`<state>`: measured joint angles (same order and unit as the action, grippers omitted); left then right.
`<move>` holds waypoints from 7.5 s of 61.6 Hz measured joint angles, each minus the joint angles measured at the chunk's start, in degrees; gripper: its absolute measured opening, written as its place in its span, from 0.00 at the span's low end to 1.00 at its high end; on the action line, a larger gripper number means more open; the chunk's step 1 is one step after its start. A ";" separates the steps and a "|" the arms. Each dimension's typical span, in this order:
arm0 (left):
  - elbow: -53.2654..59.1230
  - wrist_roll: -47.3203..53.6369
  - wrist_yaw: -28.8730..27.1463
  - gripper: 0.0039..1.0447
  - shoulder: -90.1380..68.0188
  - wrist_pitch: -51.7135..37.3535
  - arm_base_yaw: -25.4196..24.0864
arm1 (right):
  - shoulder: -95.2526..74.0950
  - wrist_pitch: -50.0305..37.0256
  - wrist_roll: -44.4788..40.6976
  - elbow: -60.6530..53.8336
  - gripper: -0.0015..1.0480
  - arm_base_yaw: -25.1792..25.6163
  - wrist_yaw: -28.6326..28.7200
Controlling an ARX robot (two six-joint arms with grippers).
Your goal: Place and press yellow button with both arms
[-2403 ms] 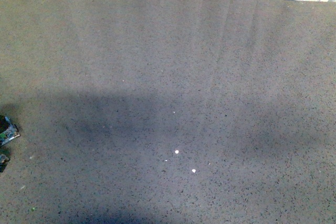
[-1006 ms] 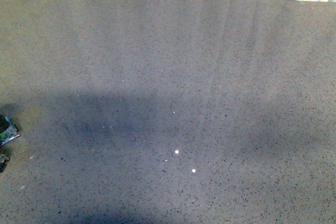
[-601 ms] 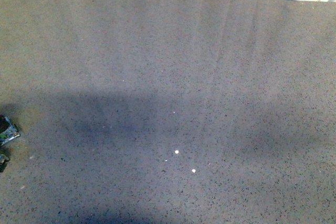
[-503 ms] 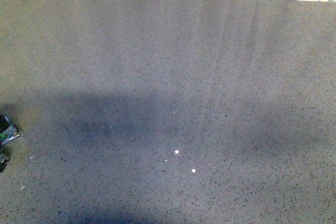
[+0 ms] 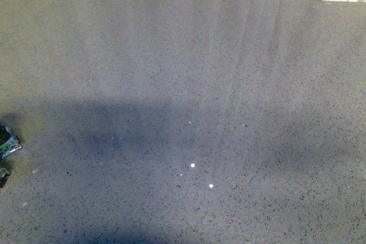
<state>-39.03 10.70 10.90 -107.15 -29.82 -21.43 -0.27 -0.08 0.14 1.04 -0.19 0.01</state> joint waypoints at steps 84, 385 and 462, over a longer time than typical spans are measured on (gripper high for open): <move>2.78 3.37 -4.13 0.31 17.55 3.32 26.29 | 0.00 0.00 0.00 0.00 0.91 0.00 0.00; 38.32 -10.58 -10.88 0.01 105.35 29.35 21.53 | -108.15 3.21 1.38 64.04 0.01 -28.94 -5.84; 38.32 -10.58 -10.91 0.01 106.20 29.83 21.46 | -111.56 3.80 3.78 63.73 0.01 -28.17 -4.28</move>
<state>-0.71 0.12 -0.01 -0.95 0.01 0.03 -111.83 3.73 3.92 64.77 -28.36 -4.27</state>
